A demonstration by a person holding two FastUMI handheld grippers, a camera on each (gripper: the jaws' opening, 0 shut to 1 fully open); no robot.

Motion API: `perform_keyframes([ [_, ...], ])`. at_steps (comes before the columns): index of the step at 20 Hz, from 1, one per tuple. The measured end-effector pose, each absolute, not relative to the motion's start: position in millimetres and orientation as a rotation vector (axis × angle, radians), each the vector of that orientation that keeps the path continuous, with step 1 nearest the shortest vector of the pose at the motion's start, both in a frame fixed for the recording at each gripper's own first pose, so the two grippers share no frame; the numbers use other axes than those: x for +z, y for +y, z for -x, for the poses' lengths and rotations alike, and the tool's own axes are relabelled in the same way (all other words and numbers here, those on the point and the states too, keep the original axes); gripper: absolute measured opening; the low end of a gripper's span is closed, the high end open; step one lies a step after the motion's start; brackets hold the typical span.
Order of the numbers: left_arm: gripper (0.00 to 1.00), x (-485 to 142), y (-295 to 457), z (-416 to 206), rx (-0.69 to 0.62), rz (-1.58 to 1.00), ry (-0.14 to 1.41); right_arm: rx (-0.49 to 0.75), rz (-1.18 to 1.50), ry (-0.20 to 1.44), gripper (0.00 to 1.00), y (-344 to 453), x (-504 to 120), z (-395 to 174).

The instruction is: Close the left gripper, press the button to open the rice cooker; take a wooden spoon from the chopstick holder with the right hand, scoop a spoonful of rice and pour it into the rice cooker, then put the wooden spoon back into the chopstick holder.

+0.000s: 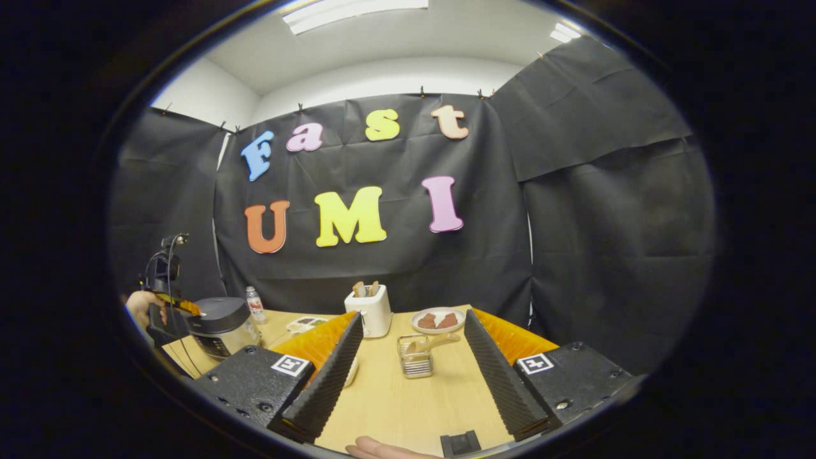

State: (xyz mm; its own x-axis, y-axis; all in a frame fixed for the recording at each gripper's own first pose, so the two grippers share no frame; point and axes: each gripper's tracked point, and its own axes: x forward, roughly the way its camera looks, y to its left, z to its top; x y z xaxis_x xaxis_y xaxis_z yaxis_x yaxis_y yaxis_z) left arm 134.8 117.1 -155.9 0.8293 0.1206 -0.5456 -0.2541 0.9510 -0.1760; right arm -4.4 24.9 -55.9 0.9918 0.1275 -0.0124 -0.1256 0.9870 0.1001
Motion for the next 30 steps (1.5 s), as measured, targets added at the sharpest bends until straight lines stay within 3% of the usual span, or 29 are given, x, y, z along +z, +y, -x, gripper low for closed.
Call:
perform_keyframes([
  [6, 0.02, -139, 123, -124, 0.236, 0.125, 0.471, 0.128, -0.08, 0.027, 1.0, 22, -59, 6],
  [10, 0.04, -72, 116, -101, 0.274, 0.06, 0.237, 0.132, -0.076, 0.051, 1.0, 24, -65, 6],
  [15, 1.0, -39, 89, -49, 0.235, 0.103, 0.082, 0.143, -0.045, 0.057, 0.98, 31, -70, -2],
  [16, 0.96, -38, 78, -39, 0.212, 0.122, 0.075, 0.138, -0.046, 0.068, 1.0, 31, -72, -6],
  [17, 1.0, -39, 71, -32, 0.196, 0.136, 0.073, 0.135, -0.053, 0.08, 1.0, 32, -76, -11],
  [18, 0.95, -42, 64, -23, 0.172, 0.14, 0.077, 0.139, -0.061, 0.092, 1.0, 35, -80, -16],
  [20, 0.95, -48, 57, -11, 0.155, 0.118, 0.076, 0.146, -0.074, 0.109, 1.0, 39, -89, -28],
  [23, 0.95, -60, 68, 11, 0.213, 0.093, 0.064, 0.164, -0.086, 0.118, 0.98, 43, -106, -51],
  [26, 0.95, -77, 62, 35, 0.185, 0.123, 0.064, 0.148, -0.109, 0.158, 0.98, 38, -134, -77],
  [30, 0.95, -98, 75, 67, 0.208, 0.153, 0.053, 0.074, -0.198, 0.182, 1.0, 20, -172, -118],
])
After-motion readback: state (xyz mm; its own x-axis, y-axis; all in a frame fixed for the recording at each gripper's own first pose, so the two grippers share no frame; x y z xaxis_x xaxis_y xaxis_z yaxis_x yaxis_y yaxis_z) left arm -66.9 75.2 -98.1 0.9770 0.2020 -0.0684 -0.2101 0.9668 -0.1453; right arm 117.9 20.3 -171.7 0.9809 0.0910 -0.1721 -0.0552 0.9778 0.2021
